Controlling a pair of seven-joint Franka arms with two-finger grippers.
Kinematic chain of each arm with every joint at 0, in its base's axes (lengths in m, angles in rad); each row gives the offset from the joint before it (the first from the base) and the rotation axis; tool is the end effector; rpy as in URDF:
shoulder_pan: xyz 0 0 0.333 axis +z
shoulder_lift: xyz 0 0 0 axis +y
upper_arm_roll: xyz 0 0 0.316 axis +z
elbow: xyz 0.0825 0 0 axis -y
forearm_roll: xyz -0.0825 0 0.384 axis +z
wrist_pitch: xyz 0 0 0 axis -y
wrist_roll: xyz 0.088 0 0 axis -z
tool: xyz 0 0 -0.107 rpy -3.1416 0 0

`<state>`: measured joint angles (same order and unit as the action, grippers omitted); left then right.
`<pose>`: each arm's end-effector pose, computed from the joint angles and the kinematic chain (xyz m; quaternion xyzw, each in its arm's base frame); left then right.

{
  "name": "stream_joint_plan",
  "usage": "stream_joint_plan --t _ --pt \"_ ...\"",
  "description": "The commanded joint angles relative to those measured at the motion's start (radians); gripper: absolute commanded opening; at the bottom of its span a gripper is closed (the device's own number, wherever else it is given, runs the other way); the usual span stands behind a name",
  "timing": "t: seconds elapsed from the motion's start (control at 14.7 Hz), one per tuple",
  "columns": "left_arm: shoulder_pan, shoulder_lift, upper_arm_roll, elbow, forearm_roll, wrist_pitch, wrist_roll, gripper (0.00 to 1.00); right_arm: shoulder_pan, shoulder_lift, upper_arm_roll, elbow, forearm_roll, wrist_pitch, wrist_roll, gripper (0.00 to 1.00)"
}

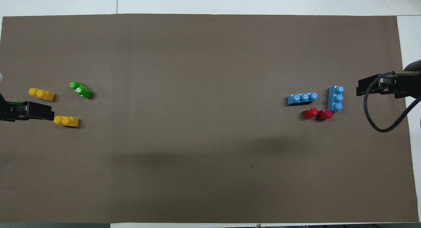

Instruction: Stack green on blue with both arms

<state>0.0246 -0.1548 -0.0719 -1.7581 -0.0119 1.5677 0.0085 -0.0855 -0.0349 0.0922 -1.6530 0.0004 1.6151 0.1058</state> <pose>0.5028 -0.0278 0.6176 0.9995 -0.0273 -0.0180 0.0001 0.5466 0.0046 0.6086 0.9988 -0.0496 -0.0015 0.0015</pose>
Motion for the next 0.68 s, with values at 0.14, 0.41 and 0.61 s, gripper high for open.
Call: stream_joint_plan --t 0.14,0.41,0.61 --pt "0.003 -0.019 0.009 -0.006 0.001 -0.006 0.007 1.0 -0.014 0.006 0.007 0.007 -0.007 0.005 0.061 1.0" --pt "0.009 -0.023 0.014 -0.014 0.0 -0.006 0.004 1.0 -0.016 0.018 0.007 0.01 0.003 0.017 0.248 1.0" --pt "0.029 -0.029 0.012 -0.029 -0.003 0.008 -0.095 1.0 -0.02 0.05 0.006 0.012 0.042 0.049 0.455 1.0"
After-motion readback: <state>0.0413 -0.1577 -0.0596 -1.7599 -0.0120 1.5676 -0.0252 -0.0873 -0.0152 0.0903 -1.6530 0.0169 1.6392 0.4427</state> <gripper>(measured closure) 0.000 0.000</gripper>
